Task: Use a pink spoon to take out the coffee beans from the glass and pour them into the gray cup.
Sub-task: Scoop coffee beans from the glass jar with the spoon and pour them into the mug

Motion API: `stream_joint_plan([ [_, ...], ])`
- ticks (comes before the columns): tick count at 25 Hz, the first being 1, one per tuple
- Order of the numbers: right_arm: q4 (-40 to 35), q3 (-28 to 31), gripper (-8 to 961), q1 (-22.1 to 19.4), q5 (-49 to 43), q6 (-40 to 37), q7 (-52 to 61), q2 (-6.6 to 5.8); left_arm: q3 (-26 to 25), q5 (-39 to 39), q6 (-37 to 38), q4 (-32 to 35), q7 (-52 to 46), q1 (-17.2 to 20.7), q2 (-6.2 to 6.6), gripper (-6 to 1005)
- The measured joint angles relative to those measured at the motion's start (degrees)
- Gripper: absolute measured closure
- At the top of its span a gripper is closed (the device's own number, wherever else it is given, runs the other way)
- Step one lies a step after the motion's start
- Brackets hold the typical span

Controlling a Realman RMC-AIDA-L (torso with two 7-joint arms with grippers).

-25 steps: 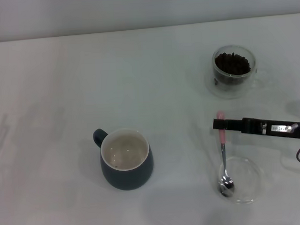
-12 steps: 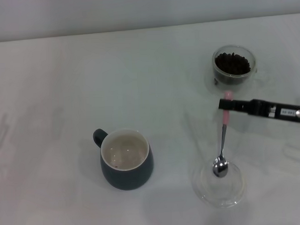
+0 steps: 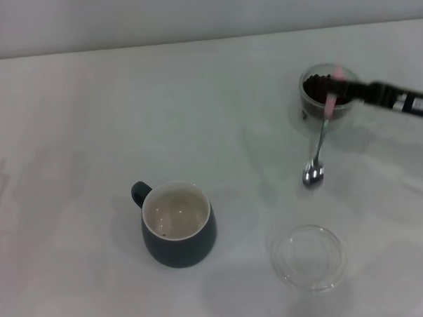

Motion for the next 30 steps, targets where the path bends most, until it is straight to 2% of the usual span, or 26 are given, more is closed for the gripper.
stream_joint_plan([
  [5,-2.4,0.0,808,0.2,5.8,-4.5,-2.8,0.62,0.0,0.0,0.0,0.0,0.1,-0.1,0.0,245],
  [9,-2.9,0.0,808,1.5,9.5,-7.7,-7.0,0.62,0.0,0.0,0.0,-0.1,0.1,-0.2,0.0,245],
  [16,-3.4,0.0,808,4.6,10.6,-14.1,-13.5,0.38,0.0,0.0,0.0,0.1,0.1,-0.2,-0.08,244],
  [20,-3.4,0.1,808,5.6,11.1,-17.8,-18.5,0.64,-0.4,0.0,0.0,-0.1,0.1,-0.4,-0.09,244],
  [30,-2.9,0.1,807,5.8,11.3,-21.7,-25.5,1.05,-1.5,0.0,0.0,-0.1,0.1,-0.7,-0.03,245],
])
